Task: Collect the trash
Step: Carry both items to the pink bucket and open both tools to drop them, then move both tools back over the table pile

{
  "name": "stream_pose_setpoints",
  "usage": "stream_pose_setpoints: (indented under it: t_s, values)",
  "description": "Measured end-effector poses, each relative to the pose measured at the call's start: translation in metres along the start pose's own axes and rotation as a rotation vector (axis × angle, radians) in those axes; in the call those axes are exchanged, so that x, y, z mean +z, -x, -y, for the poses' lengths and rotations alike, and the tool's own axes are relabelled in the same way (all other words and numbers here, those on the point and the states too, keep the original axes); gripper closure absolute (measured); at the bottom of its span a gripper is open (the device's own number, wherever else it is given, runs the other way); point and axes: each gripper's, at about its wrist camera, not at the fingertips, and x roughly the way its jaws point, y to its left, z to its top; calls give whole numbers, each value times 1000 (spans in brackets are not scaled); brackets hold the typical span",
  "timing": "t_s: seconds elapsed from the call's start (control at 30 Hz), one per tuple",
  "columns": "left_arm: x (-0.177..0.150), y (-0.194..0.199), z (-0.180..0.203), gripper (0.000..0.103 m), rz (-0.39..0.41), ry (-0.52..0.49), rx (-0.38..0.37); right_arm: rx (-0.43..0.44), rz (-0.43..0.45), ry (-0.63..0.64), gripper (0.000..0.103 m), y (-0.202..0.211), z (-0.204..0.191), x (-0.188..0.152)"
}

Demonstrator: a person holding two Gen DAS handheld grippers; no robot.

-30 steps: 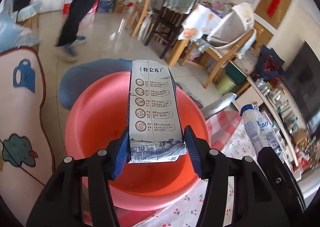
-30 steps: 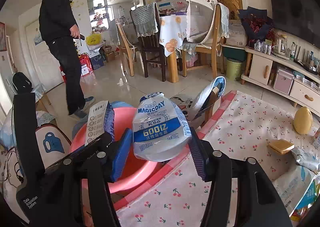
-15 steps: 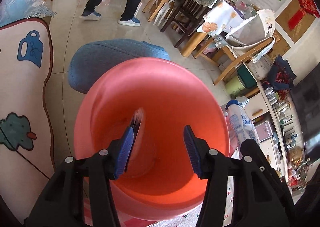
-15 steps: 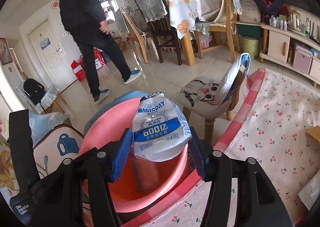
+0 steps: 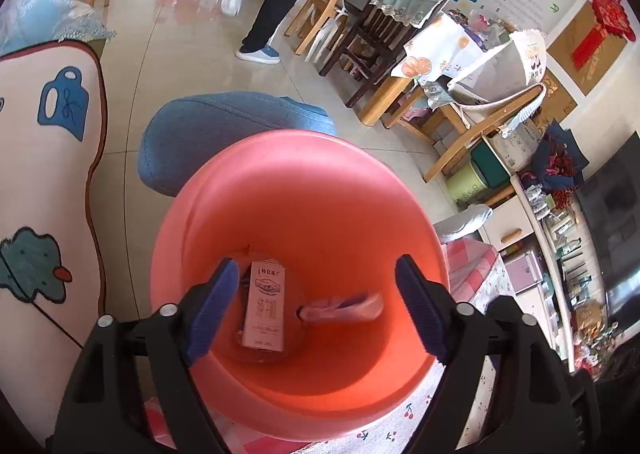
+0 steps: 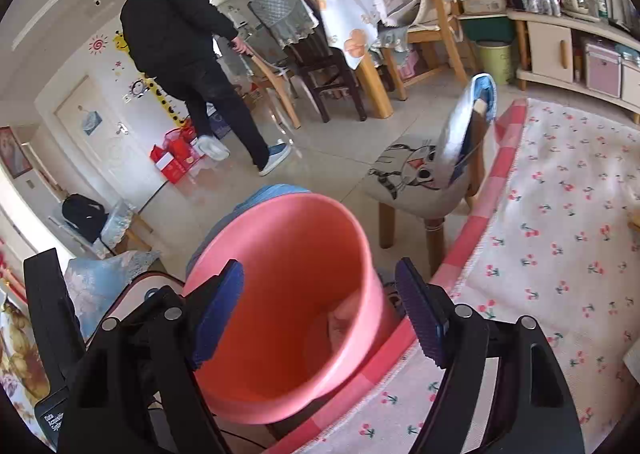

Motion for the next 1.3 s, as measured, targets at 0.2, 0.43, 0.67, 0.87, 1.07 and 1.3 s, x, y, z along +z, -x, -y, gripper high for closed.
stream_pose_setpoints:
  t_s: [0.2,0.43,0.67,0.87,1.07,1.3]
  values:
    - [-5,-1,10,19,-3,-25,-33,-138,65,-21,14,34,13,-7]
    - [-20,15,38,19,107,-163,-82,-275,96,-53,13,75,37,-19]
    - [-44,27,69,17,172,-338,-193,-392,176,-18,9,127,49,-45]
    - [-65,39,87,17,212,-415,-297,-493,271,10,9,175,59,-64]
    - [-95,56,104,17,205,-576,-311,-601,338,53,5,218,61,-90]
    - [-119,80,97,17,171,-657,-277,-642,362,88,5,251,69,-123]
